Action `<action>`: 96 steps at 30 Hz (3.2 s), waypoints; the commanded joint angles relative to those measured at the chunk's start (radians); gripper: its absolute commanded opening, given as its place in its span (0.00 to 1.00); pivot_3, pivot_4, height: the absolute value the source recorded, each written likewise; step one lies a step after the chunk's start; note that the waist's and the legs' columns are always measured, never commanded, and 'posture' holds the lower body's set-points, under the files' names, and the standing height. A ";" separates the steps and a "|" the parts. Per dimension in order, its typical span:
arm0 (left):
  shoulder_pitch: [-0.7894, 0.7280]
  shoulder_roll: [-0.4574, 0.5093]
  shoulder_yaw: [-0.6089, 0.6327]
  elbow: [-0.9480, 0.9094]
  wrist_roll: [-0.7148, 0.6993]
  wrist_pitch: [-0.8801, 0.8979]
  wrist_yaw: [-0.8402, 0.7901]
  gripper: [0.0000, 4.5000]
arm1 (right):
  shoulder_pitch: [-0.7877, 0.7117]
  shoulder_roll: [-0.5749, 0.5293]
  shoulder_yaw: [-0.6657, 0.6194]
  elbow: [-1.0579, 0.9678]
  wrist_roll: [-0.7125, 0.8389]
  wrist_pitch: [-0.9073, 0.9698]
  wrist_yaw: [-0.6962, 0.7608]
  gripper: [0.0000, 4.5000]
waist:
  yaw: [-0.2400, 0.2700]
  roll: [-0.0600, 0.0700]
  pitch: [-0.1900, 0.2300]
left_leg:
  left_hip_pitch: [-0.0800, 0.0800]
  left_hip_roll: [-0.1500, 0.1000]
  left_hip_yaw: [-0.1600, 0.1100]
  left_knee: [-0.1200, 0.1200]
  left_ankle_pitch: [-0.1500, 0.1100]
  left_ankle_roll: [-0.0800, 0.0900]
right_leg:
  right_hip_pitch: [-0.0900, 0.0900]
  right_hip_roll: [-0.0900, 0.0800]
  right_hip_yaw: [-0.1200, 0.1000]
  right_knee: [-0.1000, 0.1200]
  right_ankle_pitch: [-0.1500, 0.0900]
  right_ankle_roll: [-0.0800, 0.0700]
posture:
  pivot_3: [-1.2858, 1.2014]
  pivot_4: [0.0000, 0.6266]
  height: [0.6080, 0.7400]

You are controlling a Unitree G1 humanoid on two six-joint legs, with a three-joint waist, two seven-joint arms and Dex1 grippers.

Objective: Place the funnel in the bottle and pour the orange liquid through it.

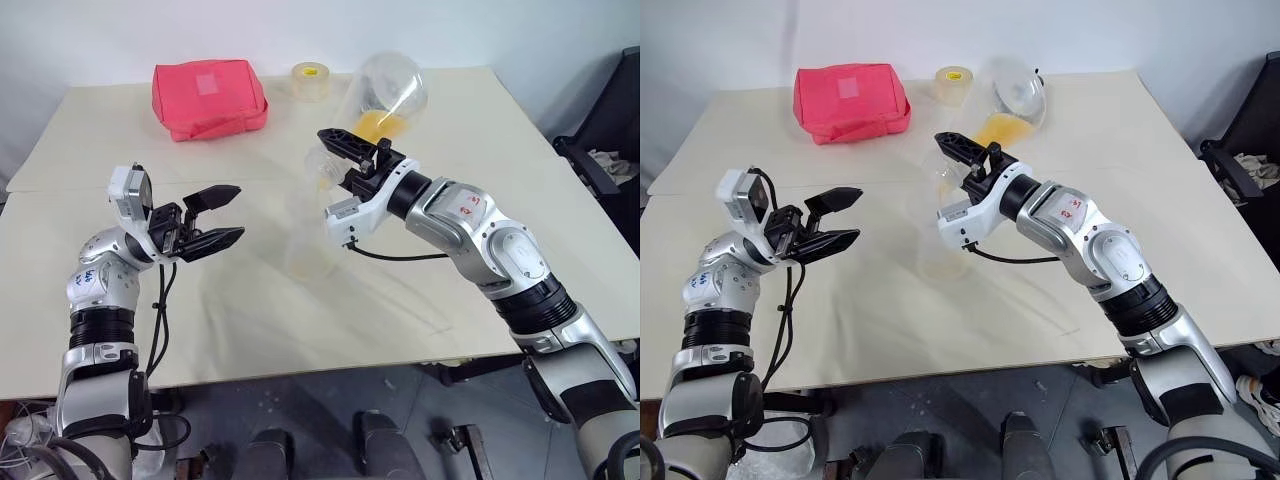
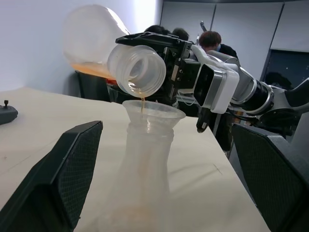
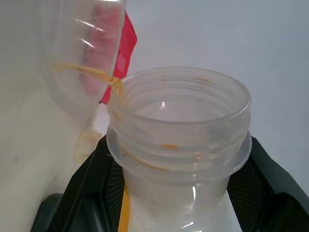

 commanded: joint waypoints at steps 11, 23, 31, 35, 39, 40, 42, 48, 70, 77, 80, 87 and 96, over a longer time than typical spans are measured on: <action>0.036 0.033 0.023 -0.024 -0.015 0.007 -0.018 1.00 | -0.030 0.007 -0.032 -0.016 -0.031 -0.027 -0.039 0.54 | -0.002 0.000 0.000 | 0.000 0.000 0.000 0.000 0.000 0.000 | 0.000 0.000 0.000 0.000 0.000 0.000 | 0.52 0.24 1.00; 0.037 0.038 0.017 -0.025 -0.013 0.010 -0.011 1.00 | -0.042 0.014 -0.029 0.000 -0.053 -0.041 -0.065 0.54 | -0.002 0.000 0.000 | 0.000 0.000 0.000 0.000 0.000 0.000 | 0.000 0.000 0.000 0.001 0.000 0.000 | 0.52 0.24 1.00; 0.034 0.041 0.012 -0.025 -0.009 0.016 -0.016 1.00 | -0.042 0.014 -0.033 -0.002 -0.065 -0.050 -0.076 0.54 | -0.002 0.000 0.000 | 0.000 0.000 0.000 0.000 0.000 0.000 | 0.000 0.000 0.000 0.001 0.000 0.000 | 0.52 0.24 1.00; 0.030 0.039 0.008 -0.021 -0.005 0.015 -0.014 1.00 | -0.043 0.011 -0.035 0.000 -0.067 -0.053 -0.082 0.54 | -0.002 0.000 0.000 | 0.000 0.000 0.000 0.000 0.000 0.000 | 0.000 0.000 0.000 0.001 0.000 0.000 | 0.52 0.24 1.00; 0.023 0.034 -0.001 -0.011 0.005 0.005 -0.014 1.00 | -0.041 0.007 -0.037 0.005 -0.069 -0.055 -0.093 0.54 | -0.002 0.000 0.000 | 0.000 0.000 0.000 0.000 0.000 0.000 | 0.000 0.000 0.000 0.001 0.000 0.000 | 0.52 0.24 1.00; 0.021 0.031 -0.005 -0.006 0.011 -0.003 -0.015 1.00 | -0.040 0.008 -0.038 0.005 -0.069 -0.054 -0.094 0.54 | -0.002 0.000 0.000 | 0.000 0.000 0.000 0.000 0.000 0.000 | 0.000 0.000 0.000 0.001 0.000 0.000 | 0.52 0.24 1.00; 0.020 0.023 -0.011 -0.001 0.020 -0.017 -0.012 1.00 | -0.038 0.010 -0.039 0.005 -0.068 -0.054 -0.095 0.54 | -0.002 0.000 0.000 | 0.000 0.000 0.000 0.000 0.000 0.000 | -0.001 0.000 0.000 0.001 0.000 0.000 | 0.52 0.24 1.00; 0.021 -0.003 -0.031 0.008 0.043 -0.059 0.006 1.00 | -0.040 0.010 -0.039 0.006 -0.070 -0.055 -0.099 0.54 | -0.002 0.000 0.000 | 0.000 0.000 0.000 0.001 0.000 0.000 | 0.000 0.000 0.000 0.001 0.000 0.000 | 0.52 0.24 1.00; 0.005 -0.062 -0.047 0.059 0.063 -0.110 0.026 1.00 | -0.044 0.014 -0.041 0.010 -0.070 -0.051 -0.105 0.54 | -0.002 0.000 0.000 | 0.000 0.000 0.000 0.001 0.000 0.000 | -0.001 0.000 0.000 0.004 0.000 0.000 | 0.52 0.24 1.00; 0.002 -0.061 -0.044 0.067 0.067 -0.110 0.024 1.00 | -0.041 0.008 -0.041 0.004 -0.075 -0.056 -0.110 0.54 | -0.002 0.000 0.000 | 0.000 -0.001 0.000 0.002 0.000 0.000 | -0.001 0.000 0.000 0.004 0.000 0.000 | 0.52 0.24 1.00; 0.001 -0.064 -0.044 0.066 0.067 -0.106 0.023 1.00 | -0.041 0.006 -0.042 0.005 -0.078 -0.056 -0.114 0.54 | -0.002 0.000 0.000 | 0.000 0.000 0.000 0.002 0.000 0.000 | -0.001 0.000 0.000 0.004 0.000 0.000 | 0.52 0.24 1.00; -0.006 -0.066 -0.043 0.066 0.064 -0.102 0.024 1.00 | -0.042 0.004 -0.043 0.004 -0.082 -0.057 -0.117 0.54 | -0.002 0.000 0.000 | 0.000 0.000 0.000 0.002 0.000 0.000 | -0.001 0.000 0.000 0.004 0.000 0.000 | 0.52 0.24 1.00; -0.011 -0.067 -0.043 0.068 0.063 -0.099 0.023 1.00 | -0.047 0.003 -0.043 0.006 -0.090 -0.063 -0.125 0.54 | -0.002 0.000 0.000 | 0.000 0.000 0.000 0.002 0.000 0.000 | -0.001 0.000 0.000 0.005 0.000 0.000 | 0.52 0.24 1.00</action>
